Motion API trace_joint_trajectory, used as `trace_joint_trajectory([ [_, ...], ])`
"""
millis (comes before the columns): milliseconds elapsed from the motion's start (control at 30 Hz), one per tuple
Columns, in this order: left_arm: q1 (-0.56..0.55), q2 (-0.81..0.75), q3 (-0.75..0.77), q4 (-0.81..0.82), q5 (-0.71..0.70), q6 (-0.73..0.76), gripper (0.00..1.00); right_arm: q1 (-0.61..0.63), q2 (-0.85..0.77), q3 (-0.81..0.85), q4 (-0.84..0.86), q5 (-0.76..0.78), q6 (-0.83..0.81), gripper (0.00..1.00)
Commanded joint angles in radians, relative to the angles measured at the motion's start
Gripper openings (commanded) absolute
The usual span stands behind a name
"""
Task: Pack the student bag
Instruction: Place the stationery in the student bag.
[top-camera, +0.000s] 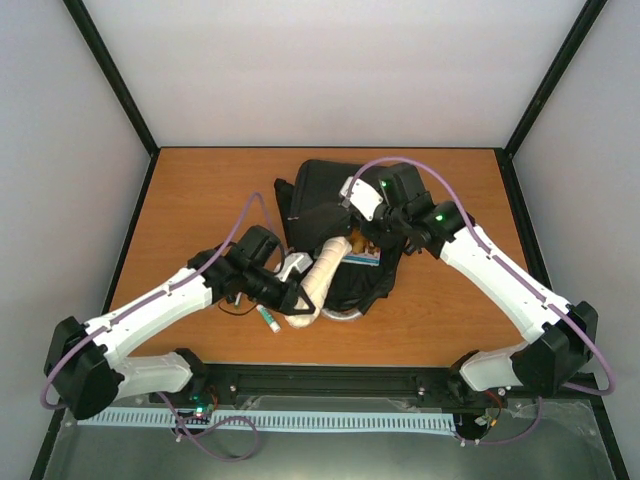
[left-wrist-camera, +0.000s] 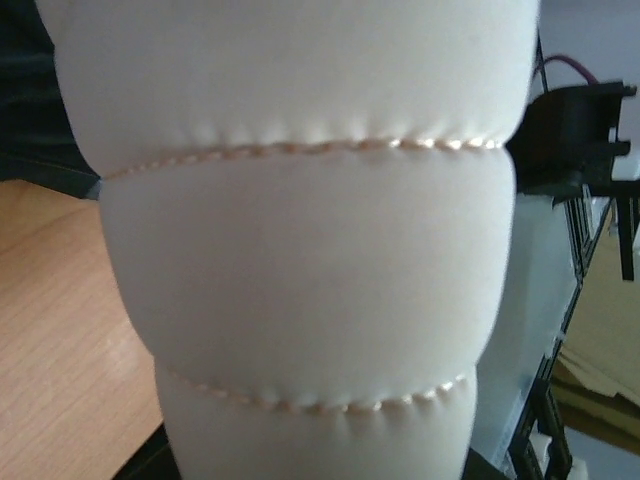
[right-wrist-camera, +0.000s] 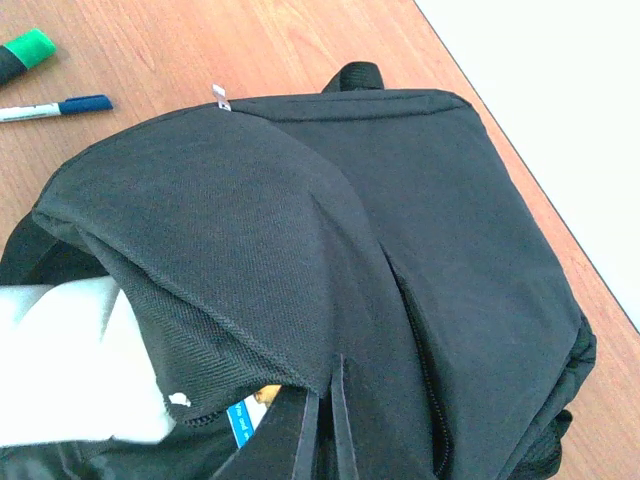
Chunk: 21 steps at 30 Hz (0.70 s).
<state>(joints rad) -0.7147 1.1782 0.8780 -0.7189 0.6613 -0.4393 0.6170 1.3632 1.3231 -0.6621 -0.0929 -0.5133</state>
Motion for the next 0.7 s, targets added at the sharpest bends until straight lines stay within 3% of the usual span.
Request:
trace_joint_trajectory([
  [0, -0.067, -0.05, 0.069, -0.009, -0.009, 0.043, 0.24, -0.009, -0.032, 0.007, 0.085, -0.004, 0.018, 0.03],
  [100, -0.098, -0.072, 0.074, -0.057, -0.006, 0.043, 0.26, -0.019, -0.032, 0.011, 0.089, -0.007, 0.022, 0.03],
  [300, -0.106, 0.017, 0.048, -0.068, -0.147, -0.004, 0.24, -0.021, -0.069, 0.027, 0.076, -0.062, 0.044, 0.03],
  [467, -0.105, 0.054, 0.003, 0.163, -0.296, -0.127, 0.2, -0.021, -0.144, -0.083, 0.092, -0.165, 0.034, 0.03],
  [667, -0.106, 0.068, -0.016, 0.334, -0.508, -0.152, 0.17, -0.021, -0.243, -0.273, 0.155, -0.235, -0.011, 0.03],
])
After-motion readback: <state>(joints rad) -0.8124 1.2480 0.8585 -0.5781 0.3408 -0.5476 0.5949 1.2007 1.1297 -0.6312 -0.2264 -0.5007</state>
